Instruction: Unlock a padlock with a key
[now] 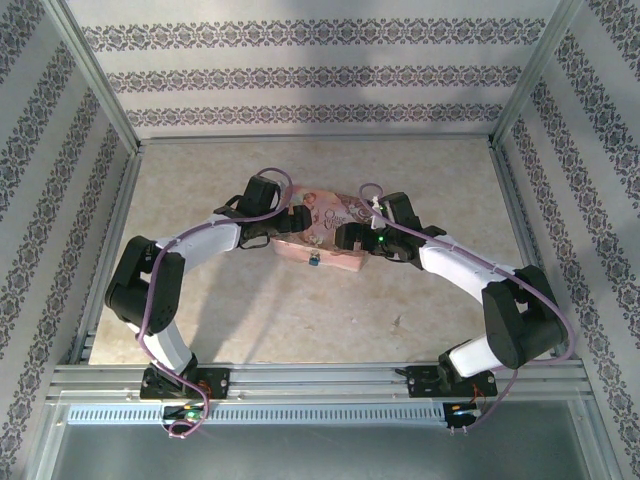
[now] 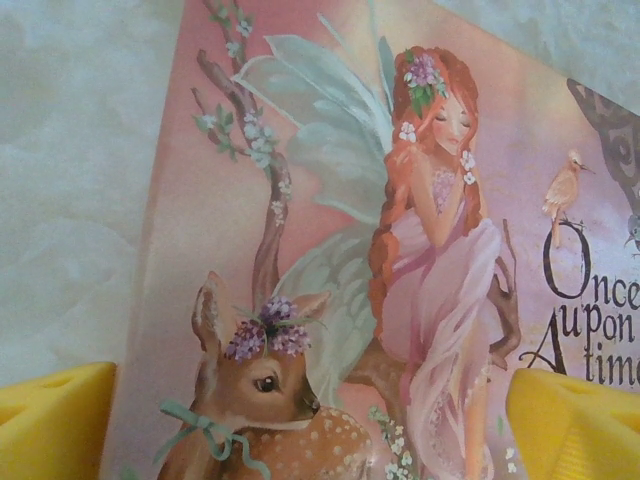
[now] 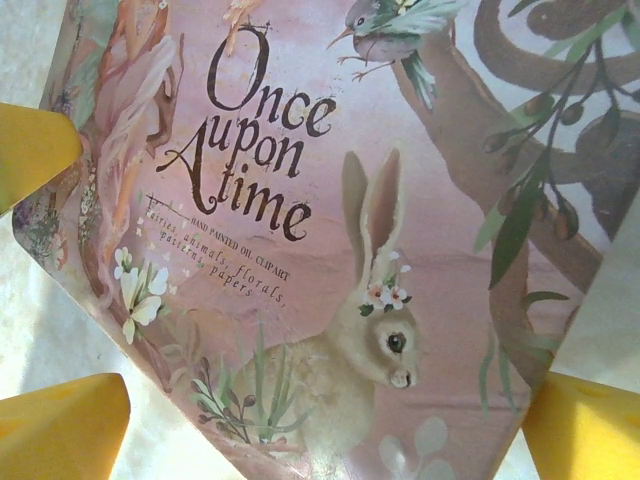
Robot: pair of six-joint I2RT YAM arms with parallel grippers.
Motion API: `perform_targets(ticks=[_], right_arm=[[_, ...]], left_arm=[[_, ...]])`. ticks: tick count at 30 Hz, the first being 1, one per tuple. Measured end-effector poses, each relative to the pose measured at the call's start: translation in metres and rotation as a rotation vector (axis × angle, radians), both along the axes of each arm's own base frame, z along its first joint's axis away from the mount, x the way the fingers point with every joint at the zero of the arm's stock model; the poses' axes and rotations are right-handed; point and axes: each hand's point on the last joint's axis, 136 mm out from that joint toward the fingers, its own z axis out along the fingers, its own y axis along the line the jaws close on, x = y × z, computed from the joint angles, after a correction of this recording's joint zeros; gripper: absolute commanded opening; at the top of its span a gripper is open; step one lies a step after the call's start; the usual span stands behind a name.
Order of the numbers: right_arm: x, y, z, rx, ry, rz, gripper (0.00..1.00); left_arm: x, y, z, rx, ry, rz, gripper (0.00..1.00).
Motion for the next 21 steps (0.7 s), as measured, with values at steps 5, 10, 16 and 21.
perform_targets(ticks=[5,10,16,21], right_arm=[[-0.003,-0.002,0.001,-0.021,-0.005,-0.005,0.99],[-0.006,-0.014,0.018,-0.065,-0.061,-0.023,0.98],[-0.012,-0.044,0.055,-0.134,-0.176,-0.08,0.98],[-0.031,-0.062,0.071,-0.17,-0.215,-0.107,0.98]], left_arm=[[-0.004,0.001,0.004,-0.012,-0.004,-0.003,0.99],[-0.011,0.011,0.027,-0.034,-0.056,0.012,0.99],[-0.017,0.05,0.064,-0.048,-0.182,0.106,0.99],[-0.035,0.078,0.082,-0.032,-0.261,0.167,0.99]])
